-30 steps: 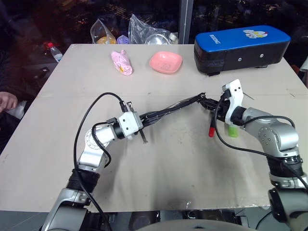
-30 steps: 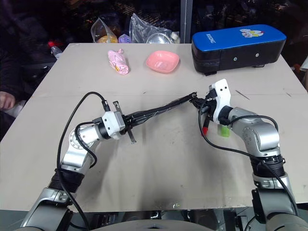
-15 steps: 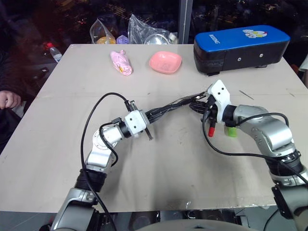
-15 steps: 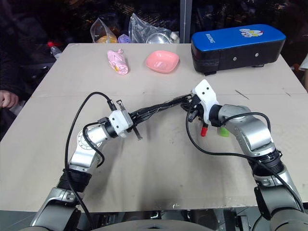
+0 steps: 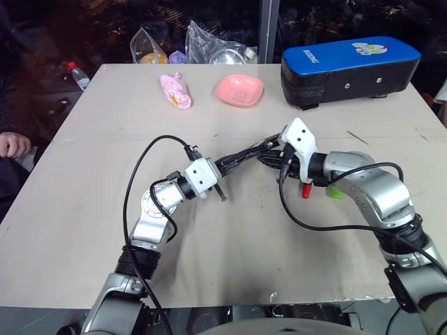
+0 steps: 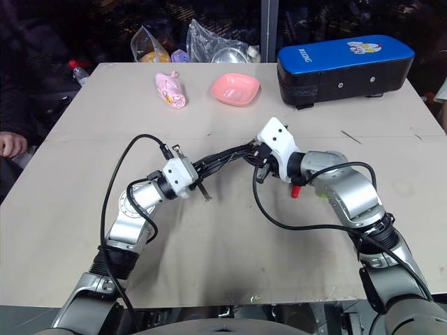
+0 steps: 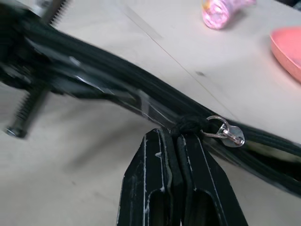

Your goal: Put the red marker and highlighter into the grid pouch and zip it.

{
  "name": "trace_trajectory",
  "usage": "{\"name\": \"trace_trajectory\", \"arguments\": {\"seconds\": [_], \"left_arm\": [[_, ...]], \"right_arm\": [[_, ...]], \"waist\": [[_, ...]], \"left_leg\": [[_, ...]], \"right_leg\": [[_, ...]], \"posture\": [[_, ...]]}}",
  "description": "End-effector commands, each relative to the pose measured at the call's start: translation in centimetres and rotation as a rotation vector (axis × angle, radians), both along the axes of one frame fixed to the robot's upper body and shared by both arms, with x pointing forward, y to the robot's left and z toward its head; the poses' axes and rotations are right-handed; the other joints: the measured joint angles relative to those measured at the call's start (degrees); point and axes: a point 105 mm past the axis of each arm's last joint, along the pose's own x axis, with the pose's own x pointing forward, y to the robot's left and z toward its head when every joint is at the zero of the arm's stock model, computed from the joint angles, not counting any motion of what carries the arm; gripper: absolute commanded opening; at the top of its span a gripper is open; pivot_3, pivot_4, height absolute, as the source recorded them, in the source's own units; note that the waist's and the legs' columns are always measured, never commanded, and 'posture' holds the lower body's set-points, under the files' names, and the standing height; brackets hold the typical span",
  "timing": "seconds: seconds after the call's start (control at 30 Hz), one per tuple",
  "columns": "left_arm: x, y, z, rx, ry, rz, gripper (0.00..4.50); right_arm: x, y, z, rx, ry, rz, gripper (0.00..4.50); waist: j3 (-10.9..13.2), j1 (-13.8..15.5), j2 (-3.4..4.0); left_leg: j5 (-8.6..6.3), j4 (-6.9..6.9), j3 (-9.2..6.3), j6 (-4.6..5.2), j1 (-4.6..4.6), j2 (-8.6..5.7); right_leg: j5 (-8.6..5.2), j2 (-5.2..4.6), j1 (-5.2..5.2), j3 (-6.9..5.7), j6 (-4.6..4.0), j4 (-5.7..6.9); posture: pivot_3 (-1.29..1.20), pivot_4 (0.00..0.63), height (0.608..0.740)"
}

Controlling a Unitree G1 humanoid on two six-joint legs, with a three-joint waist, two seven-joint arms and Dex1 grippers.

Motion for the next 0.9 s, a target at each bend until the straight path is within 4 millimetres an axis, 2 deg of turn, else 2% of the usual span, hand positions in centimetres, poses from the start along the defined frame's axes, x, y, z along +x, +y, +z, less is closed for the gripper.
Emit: {"name": "trace_trajectory", "arguments": {"seconds": [0.03, 0.27, 0.5, 0.87, 0.9], "left_arm": [[-0.2, -0.7, 0.8, 0.0, -0.038, -0.018, 0.0], [-0.2, -0.7, 0.4, 0.01, -0.037, -0.016, 0.0], [0.1, -0.6, 0.1, 0.015, -0.035, 0.004, 0.0], [0.5, -1.0, -0.1, -0.006, -0.025, 0.006, 0.0], [0.5, -1.0, -0.1, -0.012, -0.023, 0.007, 0.0]], "right_arm": [[-1.4, 2.0, 1.9, 0.01, -0.081, 0.105, 0.04], [-2.4, 3.5, 2.0, -0.026, -0.093, 0.201, 0.04], [-4.6, 4.6, 2.4, -0.028, -0.096, 0.342, 0.04], [-3.5, 3.2, 1.8, -0.08, -0.124, 0.273, 0.04], [-3.4, 2.9, 1.7, -0.088, -0.115, 0.265, 0.28]], "waist": [[0.0, 0.0, 0.0], [0.0, 0.0, 0.0], [0.0, 0.0, 0.0], [0.0, 0.0, -0.01], [0.0, 0.0, -0.01]], "left_leg": [[0.0, 0.0, 0.0, 0.0, 0.0, 0.0], [-0.01, 0.0, -0.03, 0.01, -0.01, 0.0], [-0.01, 0.0, -0.06, 0.02, -0.03, 0.0], [-0.04, 0.0, -0.14, 0.06, -0.07, -0.01], [-0.04, 0.0, -0.15, 0.06, -0.07, -0.01]], "right_leg": [[0.0, 0.0, 0.0, 0.01, 0.0, 0.0], [0.0, -0.02, 0.0, -0.03, 0.0, -0.02], [0.0, -0.02, 0.0, -0.06, -0.01, -0.03], [0.0, -0.05, 0.0, -0.12, -0.01, -0.04], [0.0, -0.05, 0.0, -0.13, -0.01, -0.04]], "posture": [[0.0, 0.15, 0.716], [0.0, 0.15, 0.716], [0.0, 0.15, 0.716], [0.0, 0.15, 0.716], [0.0, 0.15, 0.716]]}}
